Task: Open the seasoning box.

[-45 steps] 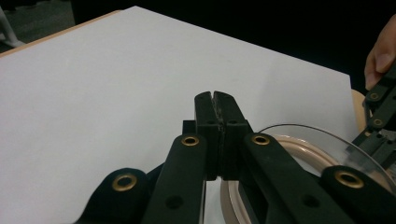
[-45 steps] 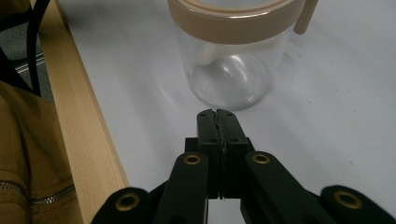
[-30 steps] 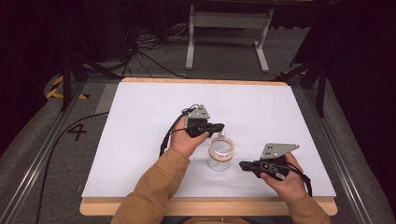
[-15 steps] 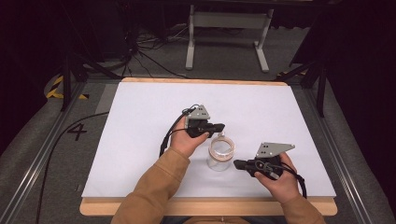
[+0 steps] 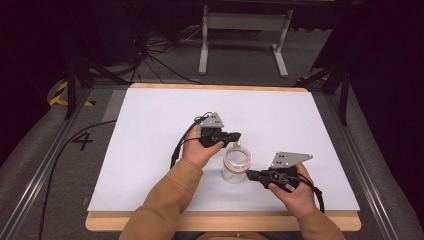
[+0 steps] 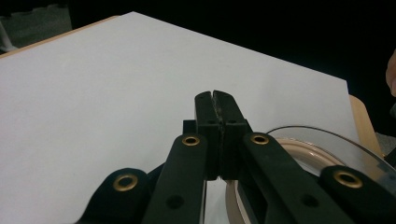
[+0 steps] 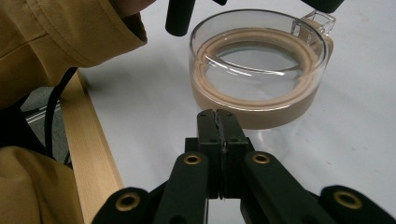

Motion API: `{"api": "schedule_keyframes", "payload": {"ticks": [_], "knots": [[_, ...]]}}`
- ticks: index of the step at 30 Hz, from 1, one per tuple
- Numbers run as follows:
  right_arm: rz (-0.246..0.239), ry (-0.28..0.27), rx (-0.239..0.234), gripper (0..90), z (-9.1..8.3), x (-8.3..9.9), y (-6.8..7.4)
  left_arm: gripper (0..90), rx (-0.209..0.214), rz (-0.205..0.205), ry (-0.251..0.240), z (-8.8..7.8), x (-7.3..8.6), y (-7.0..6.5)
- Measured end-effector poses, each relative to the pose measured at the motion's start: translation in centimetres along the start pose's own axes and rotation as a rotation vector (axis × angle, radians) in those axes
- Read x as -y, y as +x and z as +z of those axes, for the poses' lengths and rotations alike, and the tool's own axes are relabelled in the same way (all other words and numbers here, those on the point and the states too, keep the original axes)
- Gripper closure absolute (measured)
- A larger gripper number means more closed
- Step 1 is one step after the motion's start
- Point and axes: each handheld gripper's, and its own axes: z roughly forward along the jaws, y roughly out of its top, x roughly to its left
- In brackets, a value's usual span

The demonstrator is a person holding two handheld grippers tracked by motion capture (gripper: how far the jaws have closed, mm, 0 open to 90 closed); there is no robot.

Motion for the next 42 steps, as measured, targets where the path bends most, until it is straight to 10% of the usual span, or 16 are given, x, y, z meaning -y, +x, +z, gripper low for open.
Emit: {"api": "schedule_keyframes", "payload": {"ticks": [28, 42], "knots": [[0.022, -0.094, 0.016, 90.0, -0.1, -0.8, -0.5, 90.0, -0.004, -0.008, -0.002, 0.1, 0.1, -0.1], [-0.007, -0.113, 0.004, 90.0, -0.2, -1.4, -0.9, 89.2, -0.03, -0.008, -0.038, -3.6, -0.4, -0.9]]}}
